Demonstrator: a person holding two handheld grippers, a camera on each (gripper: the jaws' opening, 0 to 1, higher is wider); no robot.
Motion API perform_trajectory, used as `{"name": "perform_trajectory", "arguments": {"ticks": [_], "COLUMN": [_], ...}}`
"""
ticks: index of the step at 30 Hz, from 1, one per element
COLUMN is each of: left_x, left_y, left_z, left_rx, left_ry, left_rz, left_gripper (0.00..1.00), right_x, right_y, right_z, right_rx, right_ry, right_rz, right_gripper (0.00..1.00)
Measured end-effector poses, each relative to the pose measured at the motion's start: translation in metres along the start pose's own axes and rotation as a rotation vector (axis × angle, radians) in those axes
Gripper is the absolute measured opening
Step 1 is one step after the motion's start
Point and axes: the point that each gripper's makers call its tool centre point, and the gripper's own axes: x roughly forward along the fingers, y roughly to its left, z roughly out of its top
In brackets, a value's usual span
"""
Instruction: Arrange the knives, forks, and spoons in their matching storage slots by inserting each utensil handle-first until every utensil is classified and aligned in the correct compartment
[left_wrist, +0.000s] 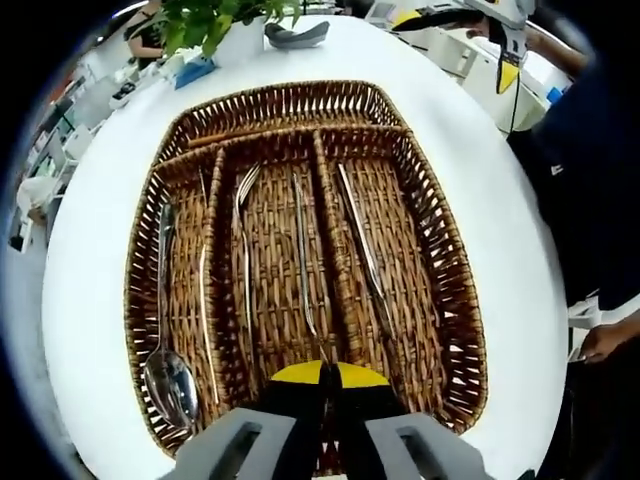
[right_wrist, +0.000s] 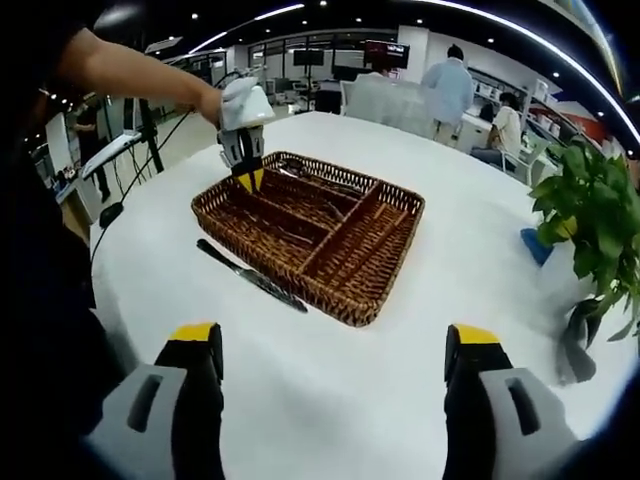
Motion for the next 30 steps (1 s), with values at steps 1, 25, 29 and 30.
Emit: {"name": "perform_trajectory", "arguments": {"ticks": [1,25,29,30], "left_x": [0.0,-0.039,-0.054,-0.058], "left_y": [0.0,-0.007,-0.01,-0.013], "left_z": [0.0,0.012,0.019,0.019], "left_rx": [-0.008,-0.172,-0.204,-0.221], "left_ry": [-0.001,-0.147,-0.224,-0.238], "left_rz": [-0.001,0.028,0.084,0.099], "left_gripper": [0.03,0.27,0.37,0.38], "right_x": [0.0,0.004,0.005,0.006], "right_y": [-0.001,0.006,0.007,0.008], "right_z": [-0.001,0.019,0.025,0.026], "right_rx": [0.003,0.02,0.008,0.006], "right_ry": [0.002,-0.075,-0.096,-0.101], "right_rz": [-0.001,0.036,0.042,0.044], "right_gripper": [0.93,0.95,0.95,0.96]}}
